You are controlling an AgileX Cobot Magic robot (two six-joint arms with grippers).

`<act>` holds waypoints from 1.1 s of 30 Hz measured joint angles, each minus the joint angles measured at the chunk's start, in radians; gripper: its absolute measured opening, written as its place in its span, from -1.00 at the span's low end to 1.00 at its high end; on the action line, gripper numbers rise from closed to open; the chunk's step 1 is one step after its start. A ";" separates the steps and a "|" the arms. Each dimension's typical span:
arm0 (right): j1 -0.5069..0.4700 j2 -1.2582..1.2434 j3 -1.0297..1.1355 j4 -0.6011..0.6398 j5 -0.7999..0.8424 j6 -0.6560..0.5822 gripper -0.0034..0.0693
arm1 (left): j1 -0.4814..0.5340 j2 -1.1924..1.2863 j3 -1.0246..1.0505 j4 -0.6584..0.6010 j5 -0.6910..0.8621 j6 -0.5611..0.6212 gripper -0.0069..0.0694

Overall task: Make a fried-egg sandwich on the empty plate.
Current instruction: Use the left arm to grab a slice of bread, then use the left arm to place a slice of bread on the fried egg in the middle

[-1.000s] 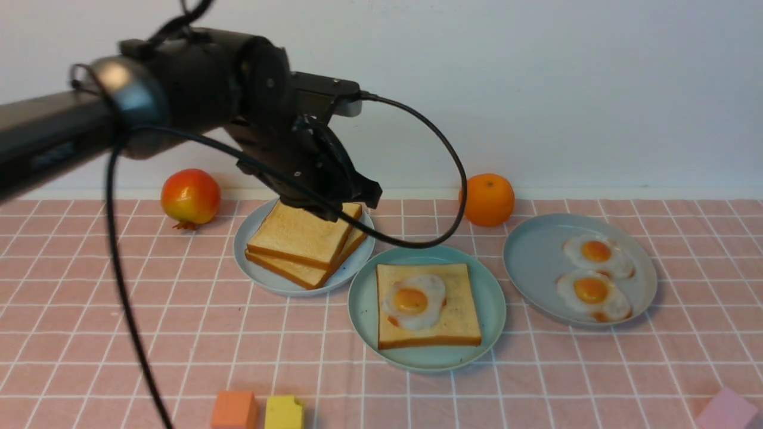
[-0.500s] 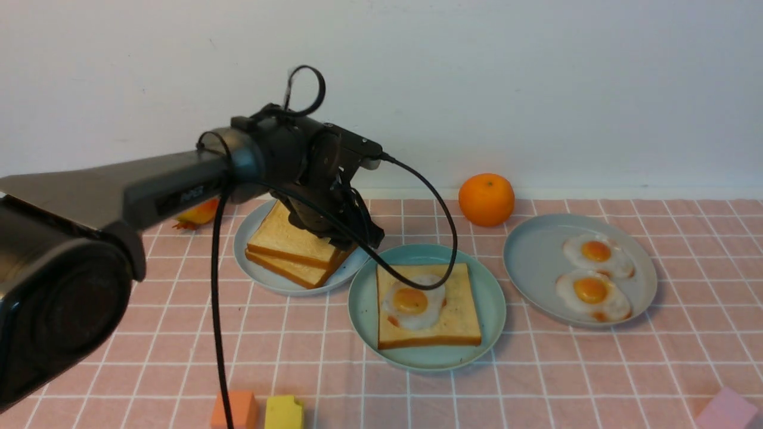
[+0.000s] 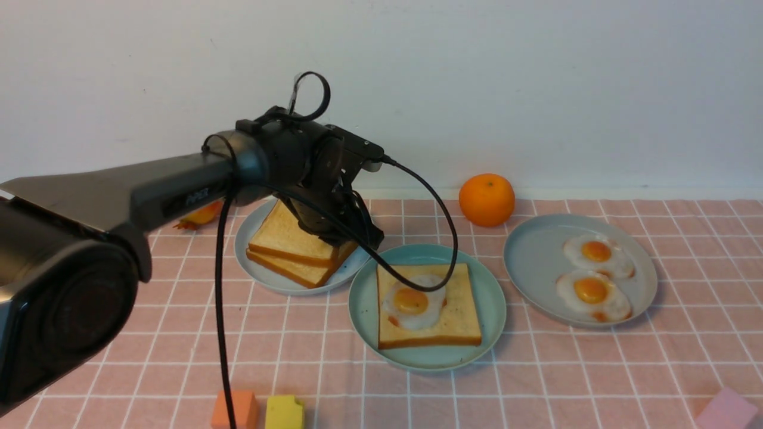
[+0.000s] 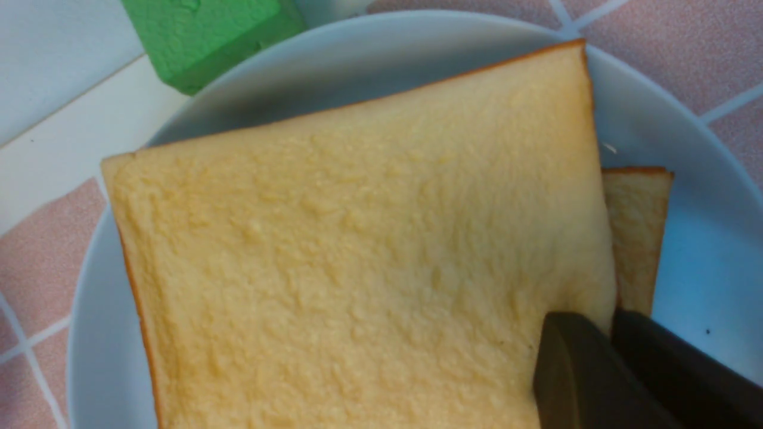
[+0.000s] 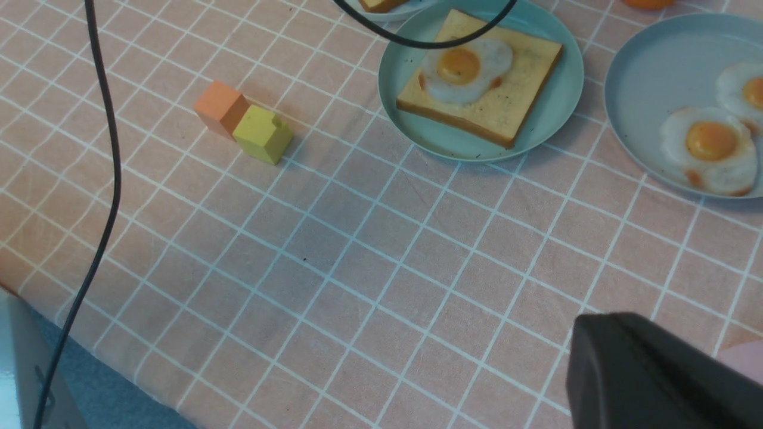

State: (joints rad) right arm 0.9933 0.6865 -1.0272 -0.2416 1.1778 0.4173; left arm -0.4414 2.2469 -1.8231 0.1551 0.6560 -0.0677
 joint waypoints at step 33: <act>0.000 -0.211 -0.028 0.007 0.079 0.026 -0.82 | -0.161 -0.332 0.368 -0.533 -0.028 1.177 -0.67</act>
State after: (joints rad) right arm 0.9933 0.4753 -1.0554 -0.2350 1.2565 0.4431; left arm -0.6021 1.9152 -1.4554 -0.3778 0.6283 1.1089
